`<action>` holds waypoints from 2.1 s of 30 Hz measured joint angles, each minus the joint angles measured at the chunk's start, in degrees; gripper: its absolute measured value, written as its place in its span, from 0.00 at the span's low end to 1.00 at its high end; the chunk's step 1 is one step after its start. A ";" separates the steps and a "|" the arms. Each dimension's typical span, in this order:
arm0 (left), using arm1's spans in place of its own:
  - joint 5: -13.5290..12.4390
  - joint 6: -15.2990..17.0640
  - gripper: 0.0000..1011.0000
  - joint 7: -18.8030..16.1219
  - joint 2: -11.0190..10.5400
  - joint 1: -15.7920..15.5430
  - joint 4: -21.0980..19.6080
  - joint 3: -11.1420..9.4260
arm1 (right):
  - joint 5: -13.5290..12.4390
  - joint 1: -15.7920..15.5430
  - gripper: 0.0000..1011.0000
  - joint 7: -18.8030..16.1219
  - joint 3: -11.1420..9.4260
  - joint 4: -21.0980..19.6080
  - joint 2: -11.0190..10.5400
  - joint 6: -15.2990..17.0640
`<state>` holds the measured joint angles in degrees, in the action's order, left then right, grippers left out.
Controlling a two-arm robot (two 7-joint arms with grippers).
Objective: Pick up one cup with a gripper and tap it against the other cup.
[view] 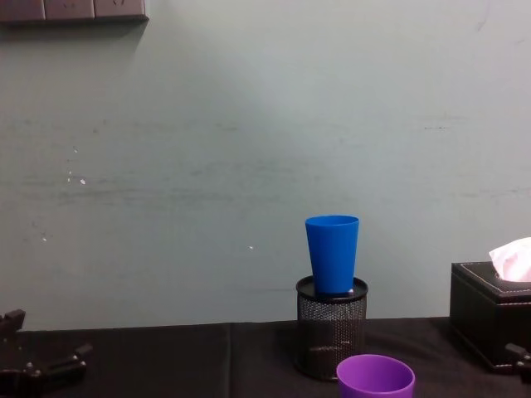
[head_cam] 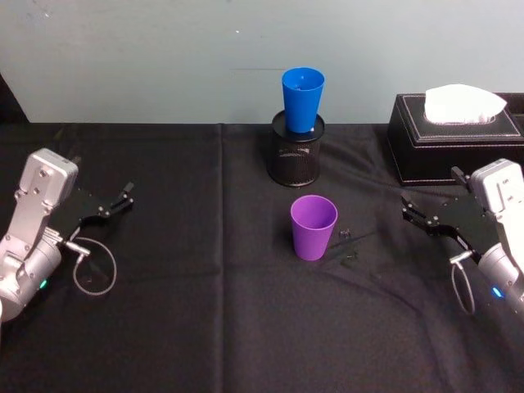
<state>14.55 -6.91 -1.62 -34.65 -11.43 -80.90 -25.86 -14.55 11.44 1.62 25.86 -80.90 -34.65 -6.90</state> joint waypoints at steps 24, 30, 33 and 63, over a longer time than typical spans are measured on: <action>0.00 0.00 0.99 0.00 0.00 0.00 0.00 0.00 | -7.55 -6.23 0.99 -12.18 -2.95 -4.42 -1.08 -3.23; 0.00 0.00 0.99 0.00 0.00 0.00 0.00 0.00 | -10.79 -7.73 0.99 -19.47 -2.43 -3.91 -0.71 -6.15; 0.00 0.00 0.99 0.00 0.00 0.00 0.00 0.00 | -11.00 -7.65 0.99 -21.25 -1.87 -3.24 0.23 -6.62; 0.00 0.00 0.99 0.00 0.00 0.00 0.00 0.00 | -8.82 0.52 0.99 -28.82 0.14 5.33 9.73 -3.21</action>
<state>14.55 -6.91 -1.62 -34.65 -11.43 -80.90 -25.86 -23.37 11.95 -27.19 26.00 -75.57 -24.92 -10.12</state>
